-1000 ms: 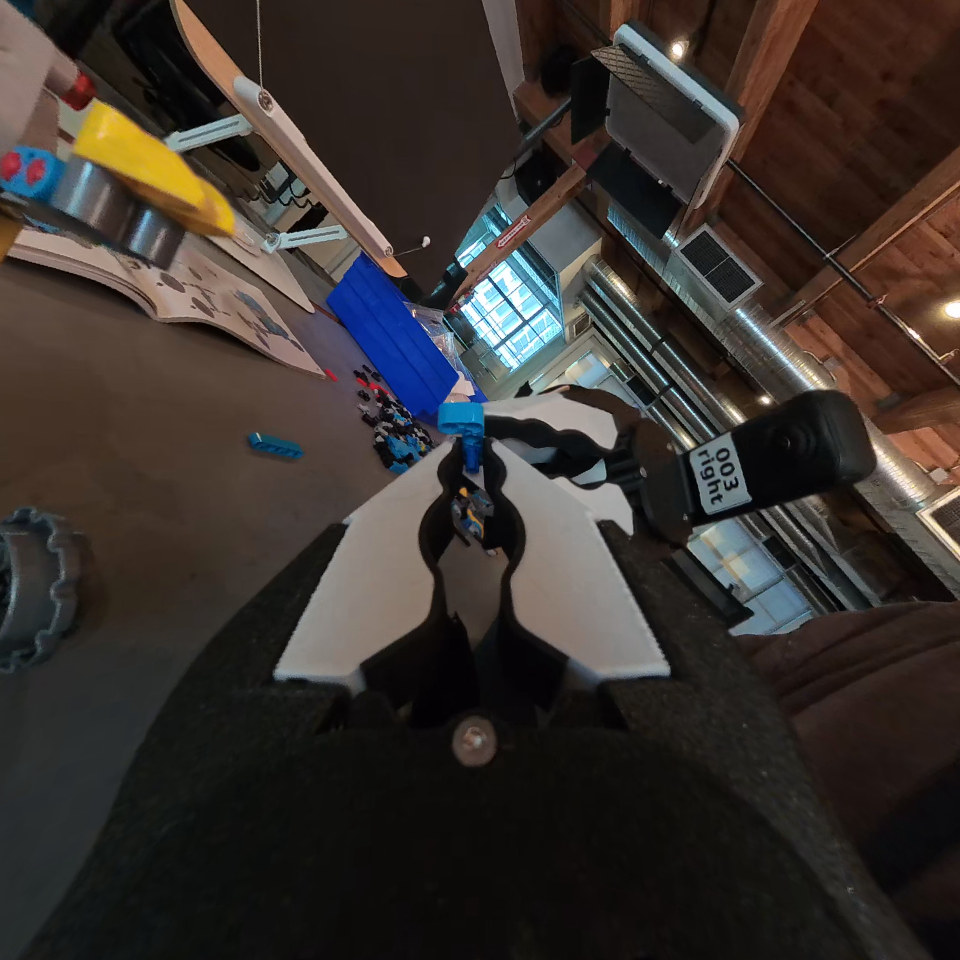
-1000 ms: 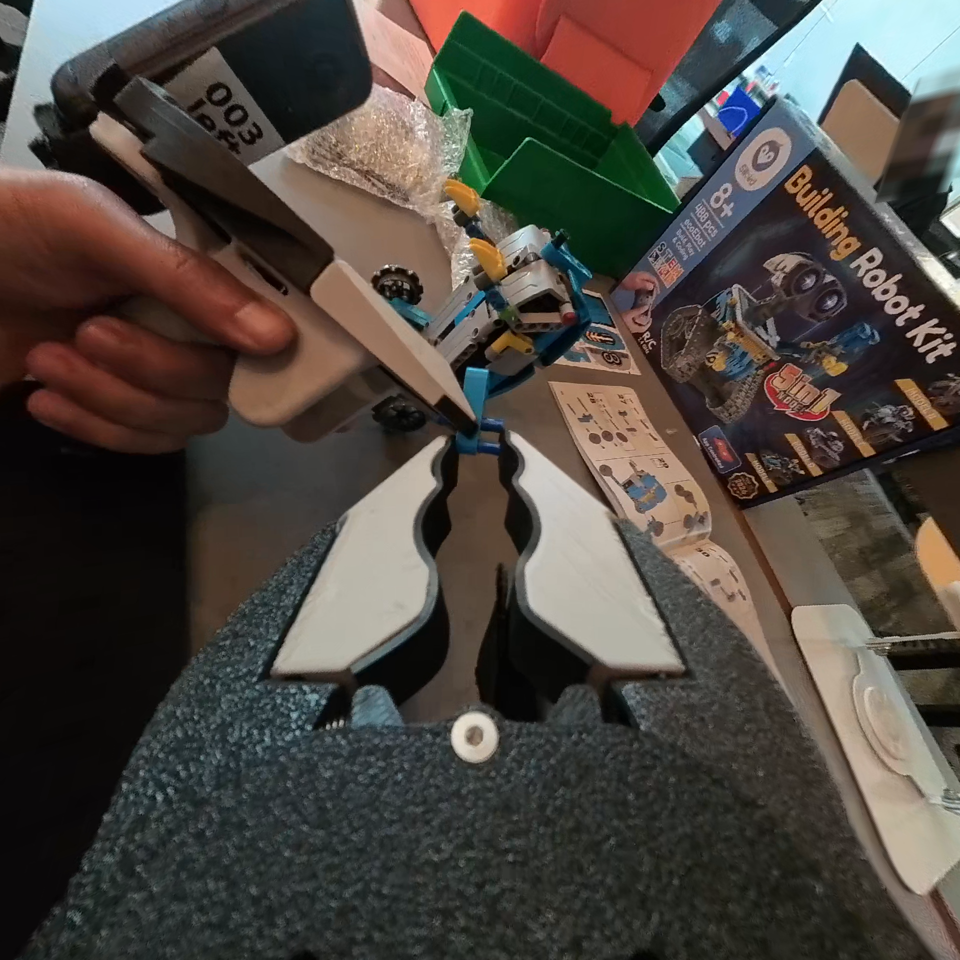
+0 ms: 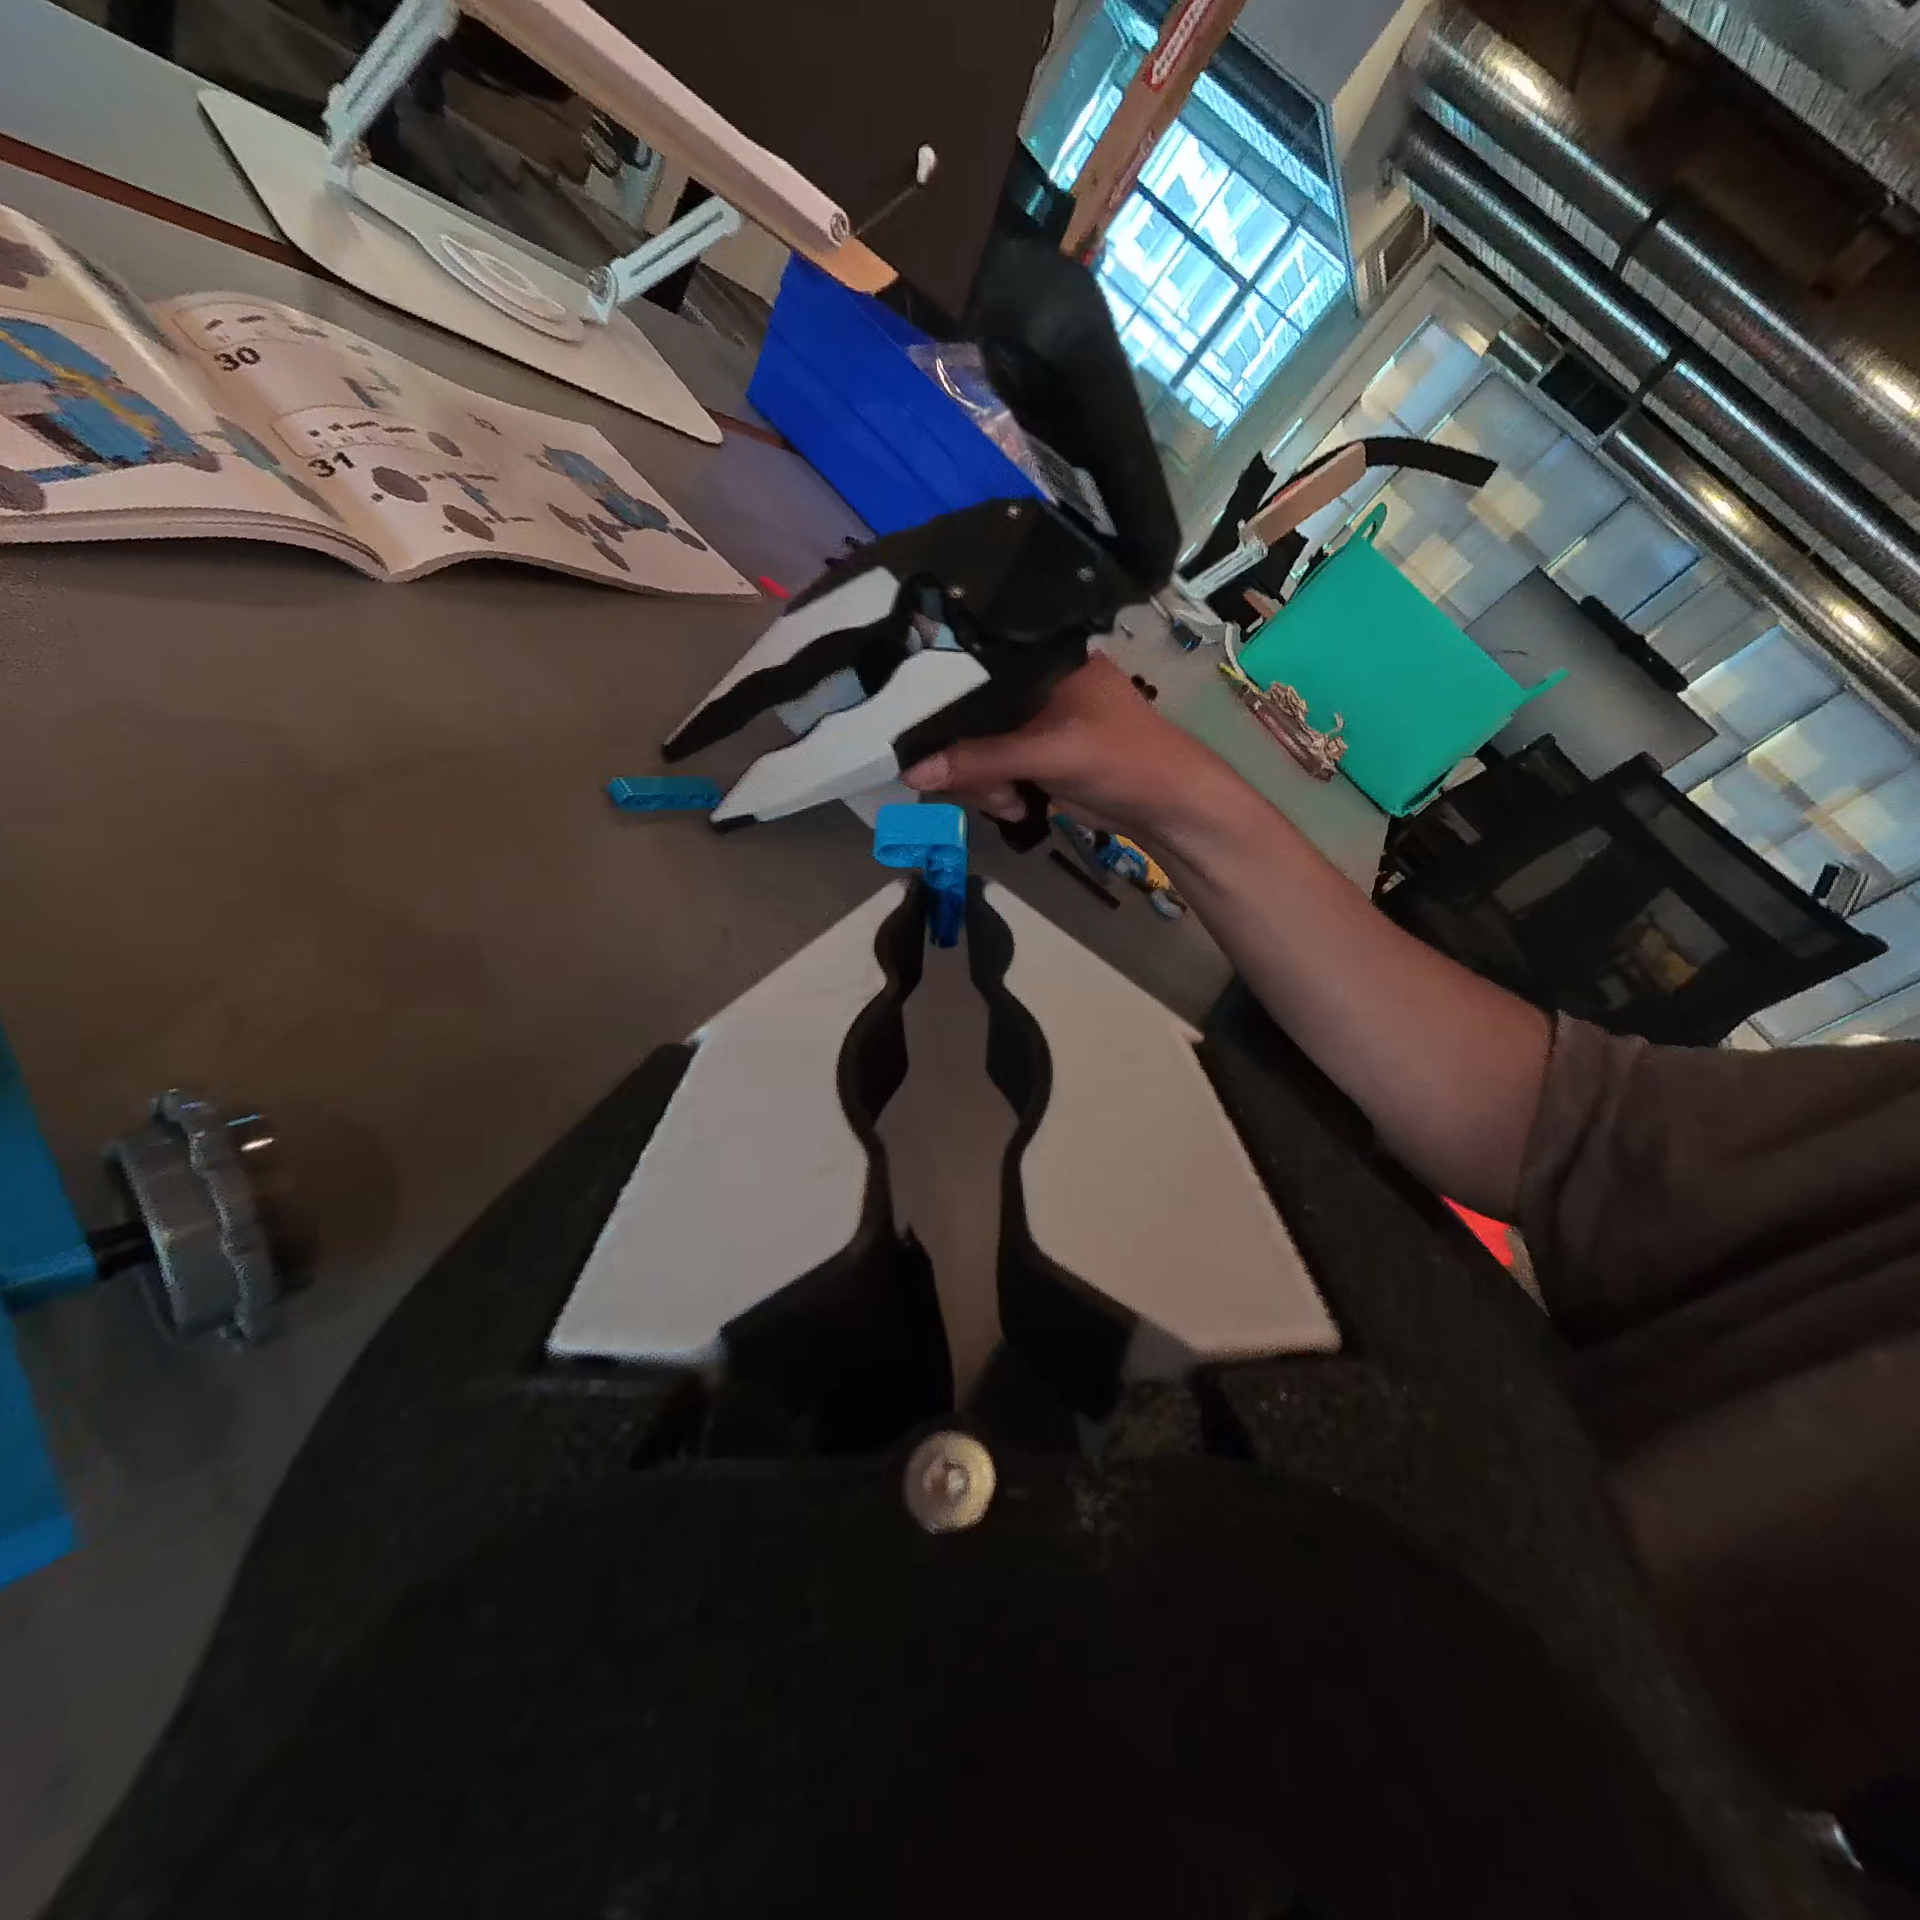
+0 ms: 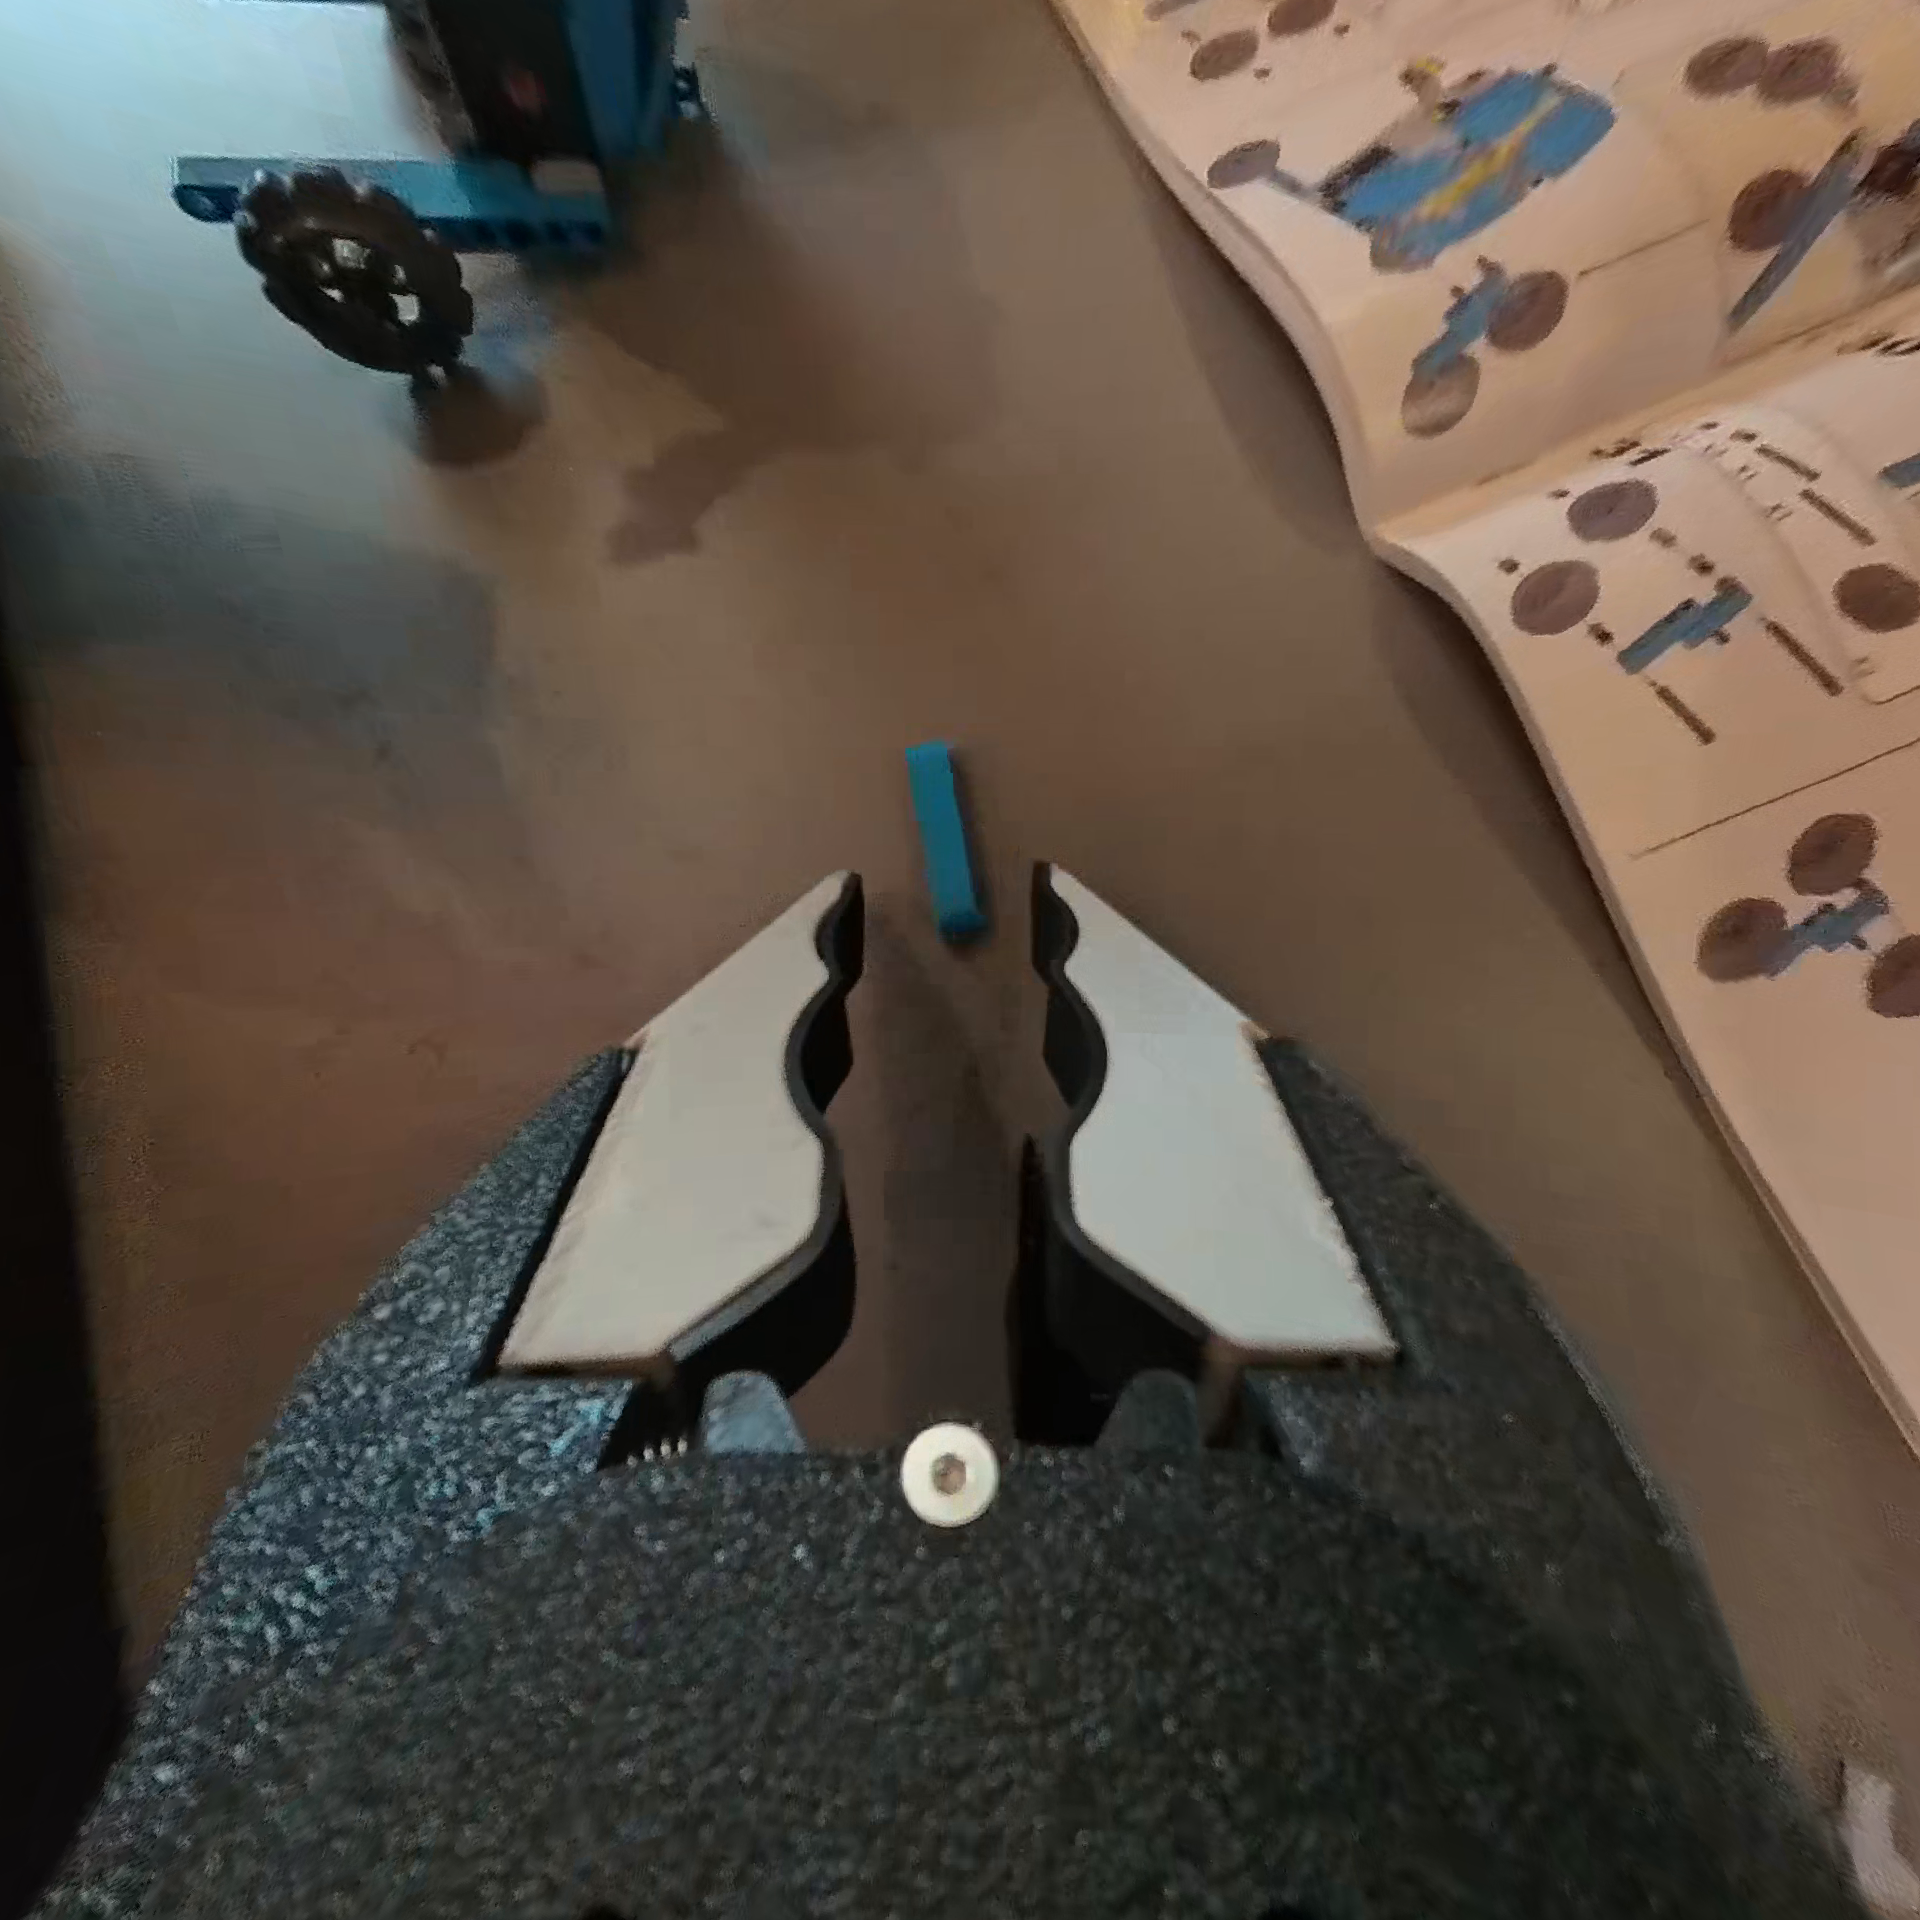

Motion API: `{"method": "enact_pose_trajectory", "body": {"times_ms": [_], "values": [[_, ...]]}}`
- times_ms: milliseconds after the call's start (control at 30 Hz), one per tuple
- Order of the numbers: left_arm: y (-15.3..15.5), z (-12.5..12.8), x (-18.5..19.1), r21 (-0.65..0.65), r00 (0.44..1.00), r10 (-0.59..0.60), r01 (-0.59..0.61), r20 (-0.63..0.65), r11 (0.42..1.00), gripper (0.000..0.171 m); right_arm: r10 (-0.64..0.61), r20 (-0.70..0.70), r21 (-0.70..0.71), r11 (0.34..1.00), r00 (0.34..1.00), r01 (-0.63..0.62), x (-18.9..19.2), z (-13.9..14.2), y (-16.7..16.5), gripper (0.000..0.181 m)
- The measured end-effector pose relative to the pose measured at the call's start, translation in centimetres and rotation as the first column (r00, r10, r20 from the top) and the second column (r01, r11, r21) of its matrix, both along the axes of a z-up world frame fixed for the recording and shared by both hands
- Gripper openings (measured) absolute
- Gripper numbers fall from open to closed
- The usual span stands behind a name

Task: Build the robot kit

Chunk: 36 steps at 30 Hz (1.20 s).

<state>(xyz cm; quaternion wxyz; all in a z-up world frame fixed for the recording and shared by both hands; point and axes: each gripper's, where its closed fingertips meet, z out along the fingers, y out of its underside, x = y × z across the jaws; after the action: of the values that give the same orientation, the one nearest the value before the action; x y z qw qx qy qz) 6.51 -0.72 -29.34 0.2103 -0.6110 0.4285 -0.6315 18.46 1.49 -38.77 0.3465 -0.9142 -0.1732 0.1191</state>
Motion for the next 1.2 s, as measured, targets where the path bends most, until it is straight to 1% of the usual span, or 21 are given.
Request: {"method": "enact_pose_trajectory", "body": {"times_ms": [100, 133, 200, 300, 367, 433, 467, 533, 600, 633, 700, 800, 867, 933, 1067, 1133, 1200], "values": [[-0.3, -0.1, 0.0, 0.021, 1.000, -0.009, 0.009, -0.003, 1.000, 0.007, 0.036, -0.065, -0.007, 0.999, 0.997, -0.037, -0.6, -0.1, 0.8, 0.028], [-0.4, 0.0, 0.0, 0.022, 1.000, -0.014, 0.014, -0.001, 1.000, 0.007, 0.053, -0.072, -0.013, 0.998, 0.996, -0.054, -0.9, -0.2, 0.7, 0.022], [-0.4, 0.0, 0.0, 0.014, 1.000, -0.015, 0.015, 0.003, 1.000, 0.007, 0.056, 0.008, -0.005, 0.998, 0.998, -0.056, -0.7, -0.5, 0.7, 0.010], [-0.3, 0.2, -0.2, -0.006, 1.000, -0.015, 0.016, 0.019, 1.000, 0.007, 0.070, 0.105, -0.001, 0.997, 0.992, -0.071, -0.9, -0.4, 0.4, 0.008], [-0.2, 0.4, -0.3, -0.017, 0.999, -0.016, 0.017, 0.034, 1.000, 0.007, 0.059, 0.179, 0.087, 0.993, 0.982, -0.075, -1.2, 0.9, 0.6, 0.008], [0.0, 0.7, -0.4, -0.025, 0.999, -0.010, 0.011, 0.052, 1.000, 0.007, 0.026, 0.194, 0.226, 0.972, 0.981, -0.071, -2.0, 3.7, 1.0, 0.008], [0.1, 1.0, -0.5, -0.028, 0.998, -0.004, 0.006, 0.069, 1.000, 0.007, 0.010, 0.187, 0.311, 0.948, 0.982, -0.069, -2.7, 5.5, 1.0, 0.008], [0.6, 1.9, -0.8, -0.029, 0.990, 0.029, -0.026, 0.139, 0.999, 0.007, -0.014, 0.133, 0.457, 0.888, 0.991, -0.049, -4.2, 8.6, 0.8, 0.008], [1.0, 3.6, -1.3, -0.020, 0.964, 0.062, -0.059, 0.257, 0.998, 0.007, 0.016, -0.006, 0.549, 0.836, 1.000, -0.010, -6.0, 11.2, 0.4, 0.008], [1.2, 4.1, -1.5, -0.018, 0.953, 0.072, -0.070, 0.293, 0.997, 0.007, 0.038, -0.066, 0.567, 0.824, 0.997, 0.006, -6.6, 12.1, 0.3, 0.008], [1.7, 4.3, -1.5, -0.028, 0.946, 0.093, -0.088, 0.310, 0.996, 0.007, 0.086, -0.139, 0.585, 0.811, 0.987, 0.011, -7.7, 13.1, 0.1, 0.007], [2.1, 4.4, -1.4, -0.074, 0.944, 0.097, -0.078, 0.316, 0.994, 0.007, 0.139, -0.166, 0.597, 0.802, 0.976, -0.013, -8.8, 13.6, -0.2, 0.007], [2.5, 4.5, -1.6, -0.107, 0.939, 0.105, -0.073, 0.328, 0.992, 0.007, 0.149, -0.144, 0.621, 0.784, 0.978, -0.028, -9.5, 13.9, -0.4, 0.007], [2.7, 4.6, -1.7, -0.133, 0.937, 0.105, -0.064, 0.334, 0.989, 0.006, 0.146, -0.123, 0.620, 0.784, 0.982, -0.039, -10.3, 13.9, -0.4, 0.007], [2.8, 4.4, -1.7, -0.143, 0.939, 0.105, -0.060, 0.327, 0.988, 0.006, 0.104, 0.025, 0.626, 0.773, 0.994, -0.097, -11.8, 13.7, -0.2, 0.007], [2.8, 4.3, -1.6, -0.138, 0.942, 0.103, -0.062, 0.318, 0.989, 0.006, 0.053, 0.085, 0.650, 0.754, 0.995, -0.095, -12.0, 13.8, 0.1, 0.007], [2.7, 4.3, -1.6, -0.132, 0.944, 0.097, -0.058, 0.315, 0.990, 0.006, -0.049, 0.172, 0.660, 0.747, 0.984, -0.078, -11.3, 13.7, 0.7, 0.007]]}}
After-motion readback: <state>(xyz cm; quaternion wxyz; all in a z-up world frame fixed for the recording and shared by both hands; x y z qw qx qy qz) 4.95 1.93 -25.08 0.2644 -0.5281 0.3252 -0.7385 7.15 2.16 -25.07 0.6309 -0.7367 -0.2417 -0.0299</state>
